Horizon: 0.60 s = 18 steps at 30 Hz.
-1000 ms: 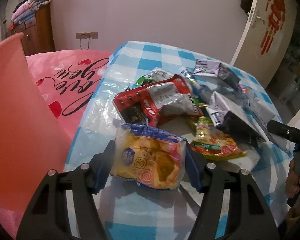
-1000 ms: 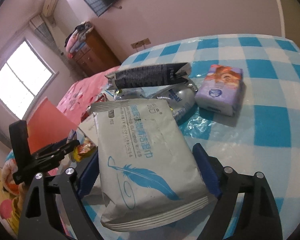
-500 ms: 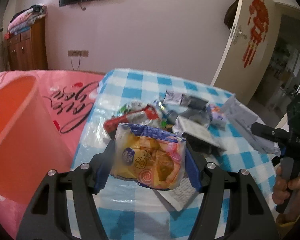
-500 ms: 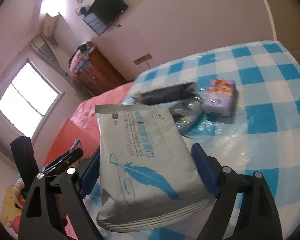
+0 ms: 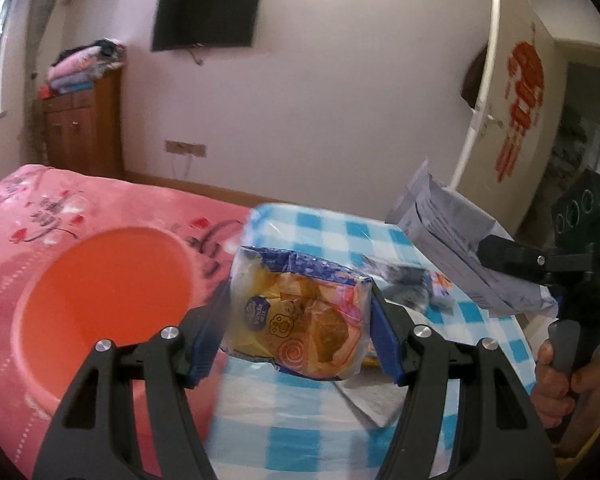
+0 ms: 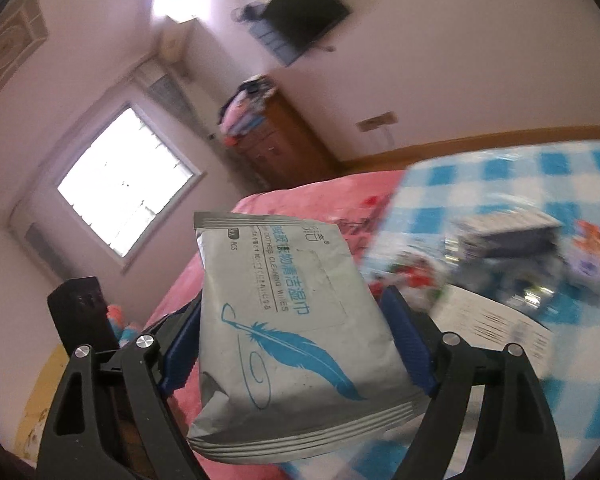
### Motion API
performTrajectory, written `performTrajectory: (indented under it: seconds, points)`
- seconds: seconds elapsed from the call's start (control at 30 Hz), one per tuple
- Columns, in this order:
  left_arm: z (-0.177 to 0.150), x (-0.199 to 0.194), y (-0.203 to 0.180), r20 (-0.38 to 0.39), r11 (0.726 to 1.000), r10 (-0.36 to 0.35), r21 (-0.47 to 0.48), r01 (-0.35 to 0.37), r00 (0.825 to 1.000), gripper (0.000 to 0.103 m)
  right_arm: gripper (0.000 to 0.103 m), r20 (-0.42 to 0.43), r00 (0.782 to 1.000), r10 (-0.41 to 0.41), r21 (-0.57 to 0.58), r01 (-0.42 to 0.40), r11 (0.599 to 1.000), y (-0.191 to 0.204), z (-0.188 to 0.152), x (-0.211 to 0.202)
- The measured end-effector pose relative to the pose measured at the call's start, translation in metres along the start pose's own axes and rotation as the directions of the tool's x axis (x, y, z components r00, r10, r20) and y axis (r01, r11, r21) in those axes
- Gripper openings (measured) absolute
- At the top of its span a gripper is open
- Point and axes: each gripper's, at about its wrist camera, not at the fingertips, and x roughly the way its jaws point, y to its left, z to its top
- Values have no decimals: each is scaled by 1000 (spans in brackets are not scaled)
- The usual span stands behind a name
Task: Collect trash
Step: 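Carry both items over the orange bucket and open both tools to drop them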
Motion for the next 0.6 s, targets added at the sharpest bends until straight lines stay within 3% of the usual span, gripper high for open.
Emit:
performTrajectory:
  seconds: [0.13, 0.3, 0.47, 0.6]
  points:
    - [11, -17, 39, 35, 995, 96, -34, -95, 995, 66, 83, -63, 995, 72, -62, -76, 995, 47, 15, 45]
    - [13, -15, 85, 7, 976, 209, -70, -208, 978, 66, 83, -139, 983, 121, -100, -135, 986, 84, 23, 106]
    - [5, 1, 122, -44, 954, 267, -126, -270, 963, 67, 83, -195, 972, 133, -102, -155, 983, 103, 27, 158]
    - [-2, 6, 139, -79, 939, 301, -152, -310, 950, 79, 84, -215, 966, 146, -75, -165, 983, 108, 28, 185]
